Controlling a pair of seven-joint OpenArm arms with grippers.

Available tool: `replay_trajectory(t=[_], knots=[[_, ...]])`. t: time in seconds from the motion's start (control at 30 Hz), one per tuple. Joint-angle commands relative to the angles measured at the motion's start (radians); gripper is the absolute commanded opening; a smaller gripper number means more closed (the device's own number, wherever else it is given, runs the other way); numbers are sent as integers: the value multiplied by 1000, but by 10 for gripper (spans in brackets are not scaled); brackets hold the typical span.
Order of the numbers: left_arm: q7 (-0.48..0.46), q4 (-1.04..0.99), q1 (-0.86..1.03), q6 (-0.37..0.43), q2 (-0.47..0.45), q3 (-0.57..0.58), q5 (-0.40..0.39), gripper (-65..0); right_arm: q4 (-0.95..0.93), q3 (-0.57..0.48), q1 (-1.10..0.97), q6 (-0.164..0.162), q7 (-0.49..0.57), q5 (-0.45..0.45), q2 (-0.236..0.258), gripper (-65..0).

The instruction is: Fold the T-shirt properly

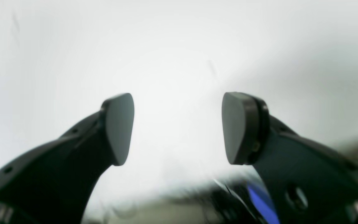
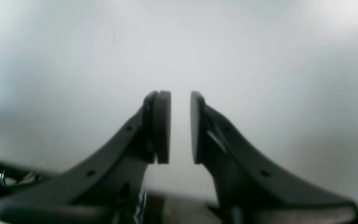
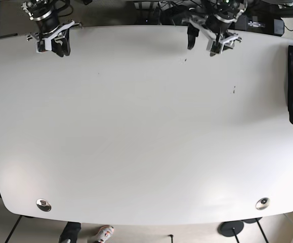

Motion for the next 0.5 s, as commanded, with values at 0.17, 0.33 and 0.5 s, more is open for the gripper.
replay_trajectory(t=[0.17,0.33,0.5], knots=[[-28,31,309,165,62,5,-6,-372,76,1,-258,2,30,28,4,-549],[-28,-31,394,257,62,25,-8,-374,45,-39,-405,2,108,25,7,-549],[-29,-234,357,258,27,26,-14,-375,-93,-120,-426,-4,163,20,27,-549]])
